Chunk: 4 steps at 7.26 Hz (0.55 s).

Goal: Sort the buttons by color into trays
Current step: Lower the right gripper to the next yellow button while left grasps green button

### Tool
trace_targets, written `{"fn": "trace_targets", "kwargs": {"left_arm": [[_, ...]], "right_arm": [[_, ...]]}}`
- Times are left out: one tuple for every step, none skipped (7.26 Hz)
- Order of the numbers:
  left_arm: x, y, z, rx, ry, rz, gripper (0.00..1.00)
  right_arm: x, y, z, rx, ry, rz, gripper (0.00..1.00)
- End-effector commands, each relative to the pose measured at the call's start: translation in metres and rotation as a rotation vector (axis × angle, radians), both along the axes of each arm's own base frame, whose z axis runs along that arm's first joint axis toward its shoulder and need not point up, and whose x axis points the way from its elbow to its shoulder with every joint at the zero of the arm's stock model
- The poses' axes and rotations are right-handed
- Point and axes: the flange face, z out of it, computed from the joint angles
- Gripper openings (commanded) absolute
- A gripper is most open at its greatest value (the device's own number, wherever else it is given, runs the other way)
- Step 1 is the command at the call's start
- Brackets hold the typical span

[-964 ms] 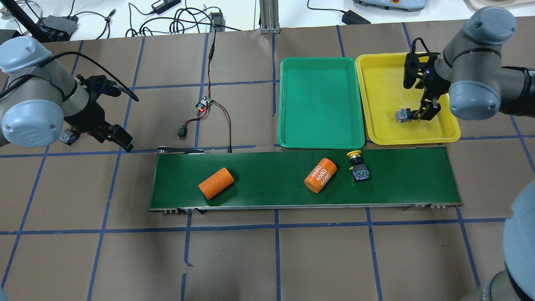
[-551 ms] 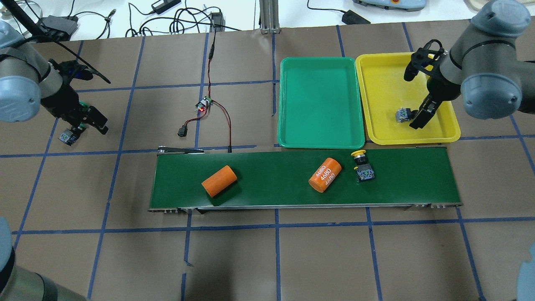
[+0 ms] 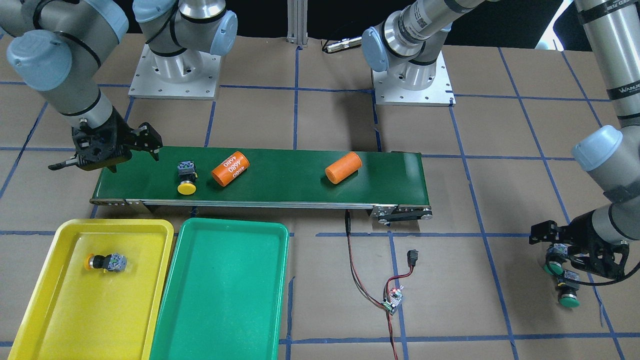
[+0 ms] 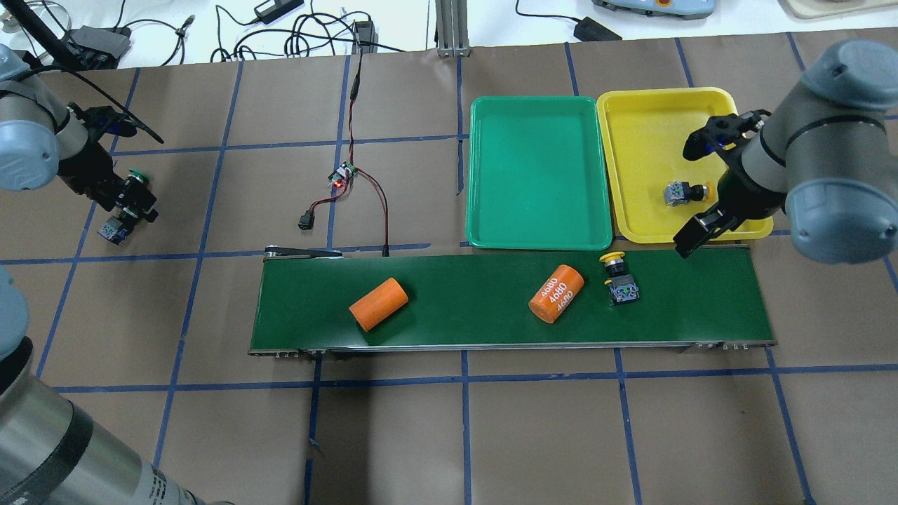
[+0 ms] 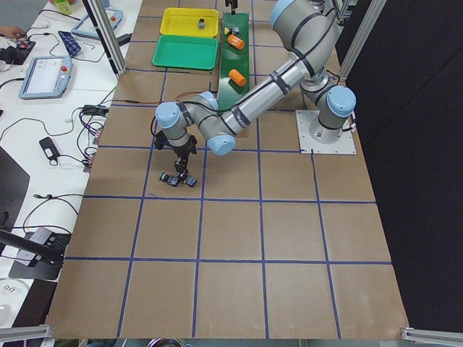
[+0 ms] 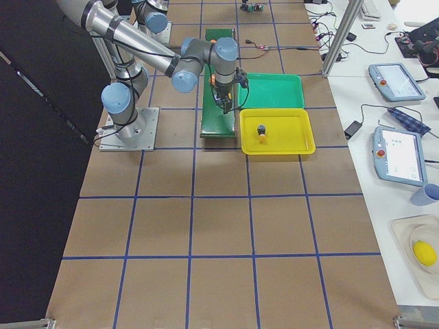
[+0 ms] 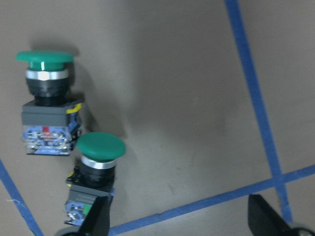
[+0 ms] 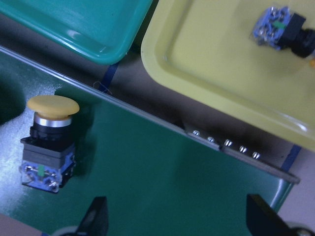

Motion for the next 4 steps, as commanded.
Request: {"fn": "trace_targets", "kwargs": {"left_arm": [[0.015, -0.007, -0.014, -0.027, -0.018, 0.001, 1.00], [0.020, -0.010, -0.014, -0.044, -0.028, -0.002, 1.00], [0.020, -0.009, -0.020, -0.037, -0.022, -0.005, 1.00], [0.021, -0.009, -0.032, -0.022, -0.010, -0.014, 1.00]], "right_arm": [[0.022, 0.017, -0.007, 0.003, -0.030, -0.086, 1.00], [0.037, 0.016, -0.006, -0.017, -0.021, -0.149, 1.00], [0.049, 0.018, -0.008, -0.015, -0.018, -0.162, 1.00], [0.049, 0.012, -0.015, -0.008, -0.017, -0.156, 1.00]]}}
